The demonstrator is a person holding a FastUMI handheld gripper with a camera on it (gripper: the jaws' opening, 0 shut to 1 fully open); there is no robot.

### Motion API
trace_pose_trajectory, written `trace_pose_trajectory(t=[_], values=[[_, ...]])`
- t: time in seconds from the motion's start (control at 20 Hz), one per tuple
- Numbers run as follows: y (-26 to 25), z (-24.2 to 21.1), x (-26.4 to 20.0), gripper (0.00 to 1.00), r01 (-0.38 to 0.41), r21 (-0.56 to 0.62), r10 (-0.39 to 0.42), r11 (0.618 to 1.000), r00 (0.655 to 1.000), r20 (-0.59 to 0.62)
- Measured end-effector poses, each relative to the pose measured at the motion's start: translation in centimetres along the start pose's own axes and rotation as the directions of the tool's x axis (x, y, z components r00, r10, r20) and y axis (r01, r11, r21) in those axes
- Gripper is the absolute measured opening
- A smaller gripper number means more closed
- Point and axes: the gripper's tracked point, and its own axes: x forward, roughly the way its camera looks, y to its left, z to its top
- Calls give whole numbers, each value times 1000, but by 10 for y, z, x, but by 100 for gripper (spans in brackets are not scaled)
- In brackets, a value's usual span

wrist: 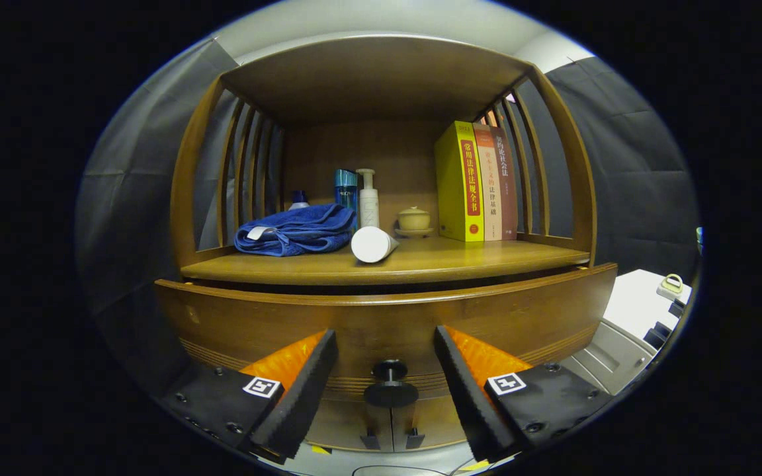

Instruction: Pull open the drawer, take out the items inside it, and place them on the countertop above the cabinet.

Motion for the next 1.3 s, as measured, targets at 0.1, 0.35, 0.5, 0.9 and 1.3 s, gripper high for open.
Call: trace_pose_trajectory(t=[0.1,0.35,0.5,0.9,1.3], values=[[0,0,10,98,2,-10,-2,1000,1000,-1],[-2,3,20,98,4,-8,-4,1000,1000,-5],[-1,4,22,98,4,-20,-4,1000,1000,9],[6,65,-68,98,8,-20,-7,1000,998,63],[-13,105,-216,98,13,14,-14,1000,996,88]])
